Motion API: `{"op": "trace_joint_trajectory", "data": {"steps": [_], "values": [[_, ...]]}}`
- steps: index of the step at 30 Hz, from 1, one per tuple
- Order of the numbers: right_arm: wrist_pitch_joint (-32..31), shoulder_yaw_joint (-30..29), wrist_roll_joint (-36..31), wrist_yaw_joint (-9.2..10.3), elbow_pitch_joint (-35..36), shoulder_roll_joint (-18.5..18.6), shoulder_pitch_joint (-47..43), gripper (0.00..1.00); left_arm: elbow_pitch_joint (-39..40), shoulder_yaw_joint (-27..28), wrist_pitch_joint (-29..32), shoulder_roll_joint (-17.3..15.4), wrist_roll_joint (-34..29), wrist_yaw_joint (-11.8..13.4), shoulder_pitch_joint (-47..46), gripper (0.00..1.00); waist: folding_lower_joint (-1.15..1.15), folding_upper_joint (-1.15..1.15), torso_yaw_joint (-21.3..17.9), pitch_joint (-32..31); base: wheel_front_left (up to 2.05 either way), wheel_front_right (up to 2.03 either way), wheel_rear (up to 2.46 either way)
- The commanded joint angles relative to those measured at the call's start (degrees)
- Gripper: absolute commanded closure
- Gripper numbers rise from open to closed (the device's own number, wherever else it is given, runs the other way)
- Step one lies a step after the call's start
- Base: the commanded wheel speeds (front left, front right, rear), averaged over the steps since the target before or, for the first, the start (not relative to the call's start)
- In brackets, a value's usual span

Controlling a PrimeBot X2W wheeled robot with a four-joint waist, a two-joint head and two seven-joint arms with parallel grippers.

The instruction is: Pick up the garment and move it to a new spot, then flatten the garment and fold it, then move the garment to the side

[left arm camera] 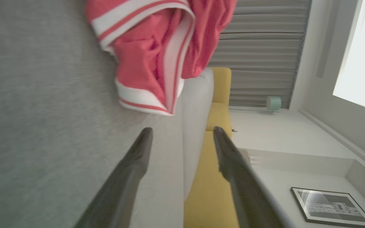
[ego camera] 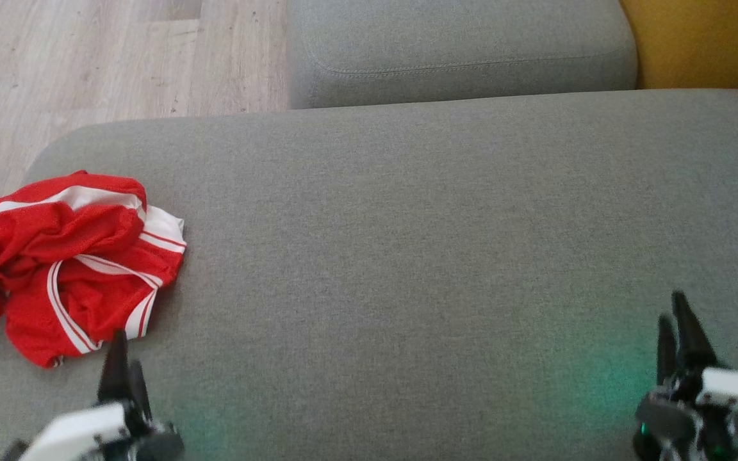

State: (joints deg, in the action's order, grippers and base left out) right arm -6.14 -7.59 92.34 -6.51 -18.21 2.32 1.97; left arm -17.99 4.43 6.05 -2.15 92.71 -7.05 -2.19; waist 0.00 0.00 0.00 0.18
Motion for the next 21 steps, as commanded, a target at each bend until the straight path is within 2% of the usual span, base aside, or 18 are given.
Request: {"op": "trace_joint_trajectory", "data": {"steps": [1, 10, 21], "values": [[0.03, 0.09, 0.01, 0.00, -1.19, -0.20, -0.96, 0.00, -1.17, -0.18, -0.05, 0.25, -0.03, 0.00, 0.92, 0.00, 0.00, 0.00, 0.00, 0.01, 0.00, 0.00, 0.00], [1.34, 1.47, -1.55, -0.06, -0.88, -0.18, -0.79, 0.00, -0.39, -1.21, -1.34, 0.24, -2.09, -0.03, 0.84, 0.00, 0.00, 0.00, 0.01, 0.10, 0.00, 0.00, 0.00], [3.21, 2.64, -10.23, -0.15, -0.20, -0.12, -0.34, 0.00, 2.13, -1.67, -3.19, 0.15, -9.96, 0.40, 0.50, 0.00, 0.00, 0.00, -0.10, 0.28, 0.00, 0.00, 0.00]]}}
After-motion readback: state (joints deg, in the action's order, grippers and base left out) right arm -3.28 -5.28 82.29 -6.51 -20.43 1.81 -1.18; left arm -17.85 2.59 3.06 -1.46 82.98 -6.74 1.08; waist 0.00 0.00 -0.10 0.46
